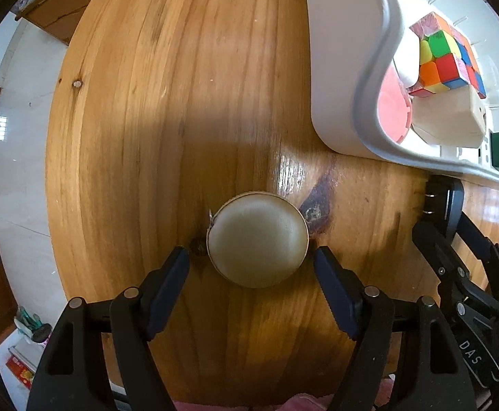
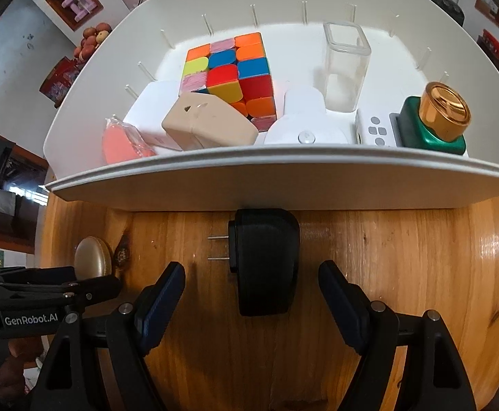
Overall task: Organize rigid objects
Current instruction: 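Grasp the beige round compact with the left tool while the right tool grasps the black plug adapter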
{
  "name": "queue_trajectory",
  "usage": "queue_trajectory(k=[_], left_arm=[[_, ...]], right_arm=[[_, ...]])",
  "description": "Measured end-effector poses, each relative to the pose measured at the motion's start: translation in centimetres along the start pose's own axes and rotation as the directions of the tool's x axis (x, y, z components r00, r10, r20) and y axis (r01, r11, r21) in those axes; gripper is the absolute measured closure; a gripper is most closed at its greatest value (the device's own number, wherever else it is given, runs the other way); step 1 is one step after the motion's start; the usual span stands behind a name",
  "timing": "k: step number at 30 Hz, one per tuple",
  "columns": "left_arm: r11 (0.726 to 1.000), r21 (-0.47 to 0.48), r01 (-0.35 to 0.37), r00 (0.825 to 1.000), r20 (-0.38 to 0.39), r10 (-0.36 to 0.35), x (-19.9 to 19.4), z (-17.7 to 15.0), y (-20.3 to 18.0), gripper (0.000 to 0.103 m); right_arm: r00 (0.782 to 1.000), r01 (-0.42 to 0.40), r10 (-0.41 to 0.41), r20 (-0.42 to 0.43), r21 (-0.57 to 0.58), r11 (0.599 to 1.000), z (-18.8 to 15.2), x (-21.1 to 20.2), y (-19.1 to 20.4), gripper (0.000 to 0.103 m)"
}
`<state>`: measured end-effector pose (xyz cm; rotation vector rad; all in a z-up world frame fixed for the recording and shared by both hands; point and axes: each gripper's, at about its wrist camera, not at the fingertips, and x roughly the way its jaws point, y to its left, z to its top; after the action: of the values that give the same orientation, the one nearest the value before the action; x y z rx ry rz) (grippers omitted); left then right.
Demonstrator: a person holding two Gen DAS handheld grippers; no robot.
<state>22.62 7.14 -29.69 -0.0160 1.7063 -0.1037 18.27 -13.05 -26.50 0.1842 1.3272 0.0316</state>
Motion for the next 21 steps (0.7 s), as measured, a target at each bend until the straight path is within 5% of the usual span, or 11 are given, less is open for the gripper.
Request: queue_trajectory(k=[9, 17, 21], left_arm=[[0.999, 0.012, -0.044, 0.999, 0.006, 0.044, -0.2, 1.2, -2.2, 0.026], [0.996, 0.058, -0.069, 0.997, 0.034, 0.067, -0.9, 2.0, -4.1, 0.044], [0.995, 0.070, -0.070, 0.997, 0.033, 0.067, -1.1, 2.0, -4.8, 0.044]], right_arm=[[0.999, 0.029, -0.029, -0.015, -0.026, 0.999, 0.5, 0.8, 1.0, 0.026], [0.997, 0.069, -0.070, -0.018, -0.064, 0.996, 0.7, 1.0, 2.8, 0.042], [0.997, 0.080, -0.081, -0.017, -0.065, 0.995, 0.7, 1.0, 3.4, 0.049]])
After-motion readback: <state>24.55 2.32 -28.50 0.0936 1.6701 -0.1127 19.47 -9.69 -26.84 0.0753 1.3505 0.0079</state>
